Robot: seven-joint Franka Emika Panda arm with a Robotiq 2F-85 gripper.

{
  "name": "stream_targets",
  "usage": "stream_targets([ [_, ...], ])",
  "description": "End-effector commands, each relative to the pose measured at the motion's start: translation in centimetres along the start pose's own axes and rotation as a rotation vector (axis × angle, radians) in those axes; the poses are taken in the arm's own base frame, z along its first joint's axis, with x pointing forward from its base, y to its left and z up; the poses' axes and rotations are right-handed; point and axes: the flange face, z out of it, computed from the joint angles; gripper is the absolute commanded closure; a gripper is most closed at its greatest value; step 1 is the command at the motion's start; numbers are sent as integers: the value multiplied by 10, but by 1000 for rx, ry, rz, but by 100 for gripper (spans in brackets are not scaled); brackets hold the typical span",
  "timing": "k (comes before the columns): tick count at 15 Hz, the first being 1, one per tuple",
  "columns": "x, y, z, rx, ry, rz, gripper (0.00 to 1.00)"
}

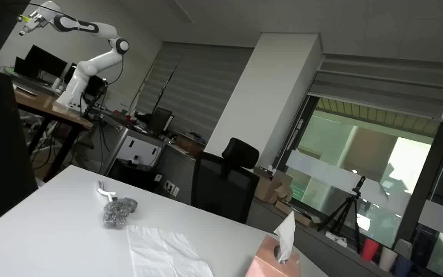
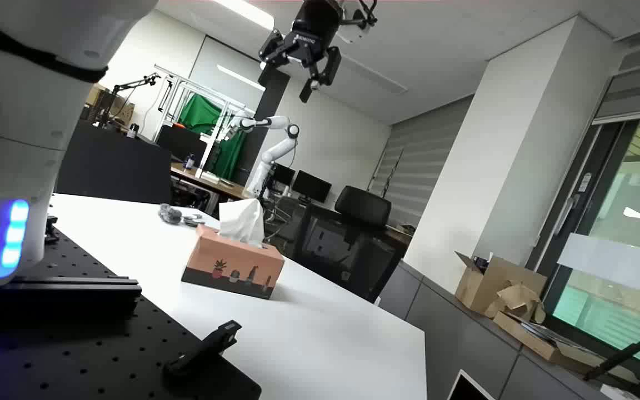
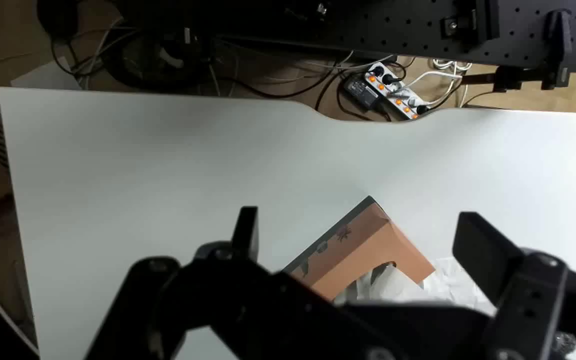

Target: Take one tissue out of the box and put it on the table

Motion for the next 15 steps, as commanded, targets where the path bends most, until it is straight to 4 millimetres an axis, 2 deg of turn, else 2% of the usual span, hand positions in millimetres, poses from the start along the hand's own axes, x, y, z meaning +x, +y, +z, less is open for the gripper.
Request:
stream_targets([
  [1, 0, 0, -1, 0, 1, 0, 0],
  [13, 0, 0, -2, -1, 6, 0, 0],
  [15, 13, 3, 0, -4, 27, 38, 0],
])
